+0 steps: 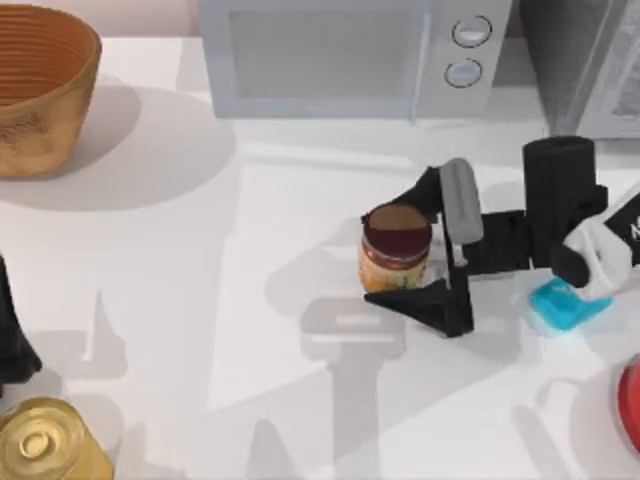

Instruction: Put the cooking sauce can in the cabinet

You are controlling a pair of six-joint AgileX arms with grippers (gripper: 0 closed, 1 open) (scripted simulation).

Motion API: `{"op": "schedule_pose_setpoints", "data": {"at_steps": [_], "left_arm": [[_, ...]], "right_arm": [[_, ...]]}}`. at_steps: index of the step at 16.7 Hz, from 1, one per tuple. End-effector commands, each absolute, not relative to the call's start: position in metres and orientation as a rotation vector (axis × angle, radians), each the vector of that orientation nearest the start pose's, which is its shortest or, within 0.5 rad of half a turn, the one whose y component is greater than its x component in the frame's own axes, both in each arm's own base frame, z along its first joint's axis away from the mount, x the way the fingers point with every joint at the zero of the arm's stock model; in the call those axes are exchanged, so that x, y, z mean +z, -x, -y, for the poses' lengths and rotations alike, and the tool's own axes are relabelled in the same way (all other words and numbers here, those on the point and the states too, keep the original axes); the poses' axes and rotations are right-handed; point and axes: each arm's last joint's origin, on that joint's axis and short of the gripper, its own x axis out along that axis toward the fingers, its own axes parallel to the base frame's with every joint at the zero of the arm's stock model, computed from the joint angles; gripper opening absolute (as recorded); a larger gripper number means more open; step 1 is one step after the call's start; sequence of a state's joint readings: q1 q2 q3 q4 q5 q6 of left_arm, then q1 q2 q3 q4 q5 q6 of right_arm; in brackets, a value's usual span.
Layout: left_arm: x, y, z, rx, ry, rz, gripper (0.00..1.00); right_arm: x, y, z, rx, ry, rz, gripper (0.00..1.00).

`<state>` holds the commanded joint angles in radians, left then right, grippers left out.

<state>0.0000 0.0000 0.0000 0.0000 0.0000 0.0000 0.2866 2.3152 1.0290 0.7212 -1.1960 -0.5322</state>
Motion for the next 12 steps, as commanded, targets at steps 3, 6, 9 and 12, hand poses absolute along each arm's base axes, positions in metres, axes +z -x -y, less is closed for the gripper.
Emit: {"op": "schedule_pose_setpoints", "data": {"at_steps": [3,6,9,12], "left_arm": [[0.16,-0.1057,0.0012,0.0,0.0,0.0,1.0],[0.16,-0.1057,0.0012,0.0,0.0,0.0,1.0],[0.16,-0.1057,0.0012,0.0,0.0,0.0,1.0],[0.16,-0.1057,0.0012,0.0,0.0,0.0,1.0]], "right_arm": [[0.031,-0.3705,-0.1457,1.555,0.156,-0.157,1.0],[0.031,-0.3705,-0.1457,1.555,0.156,-0.157,0.92],[0.031,-0.3705,-0.1457,1.555,0.156,-0.157,0.7],[0.031,-0.3705,-0.1457,1.555,0.156,-0.157,0.47]]}}
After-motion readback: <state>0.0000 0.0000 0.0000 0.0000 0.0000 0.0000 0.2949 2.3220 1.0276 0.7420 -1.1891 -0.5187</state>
